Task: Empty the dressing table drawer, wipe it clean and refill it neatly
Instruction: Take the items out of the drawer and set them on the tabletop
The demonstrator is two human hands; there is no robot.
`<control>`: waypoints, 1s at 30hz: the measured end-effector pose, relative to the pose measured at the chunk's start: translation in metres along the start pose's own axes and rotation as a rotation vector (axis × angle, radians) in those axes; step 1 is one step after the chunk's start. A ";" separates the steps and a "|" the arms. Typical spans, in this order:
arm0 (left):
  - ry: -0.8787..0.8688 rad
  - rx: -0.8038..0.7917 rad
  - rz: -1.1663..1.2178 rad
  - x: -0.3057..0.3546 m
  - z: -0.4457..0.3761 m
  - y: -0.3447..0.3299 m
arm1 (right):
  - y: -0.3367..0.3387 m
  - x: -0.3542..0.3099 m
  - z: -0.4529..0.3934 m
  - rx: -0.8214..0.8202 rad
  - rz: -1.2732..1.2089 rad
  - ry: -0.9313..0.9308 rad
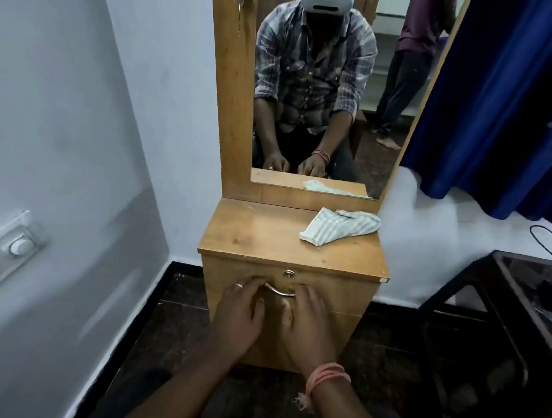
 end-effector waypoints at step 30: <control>0.102 -0.049 0.046 -0.002 -0.017 -0.037 | -0.034 0.016 -0.022 0.081 0.163 -0.076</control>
Point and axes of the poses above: each hand's wrist, its own z-axis away from the middle knuckle, its own y-axis out of the back of the hand, x = y × z, the point moved 3 cm from there along -z, towards the middle knuckle, and after that the axes turned 3 degrees about -z, right-handed, at the moved point
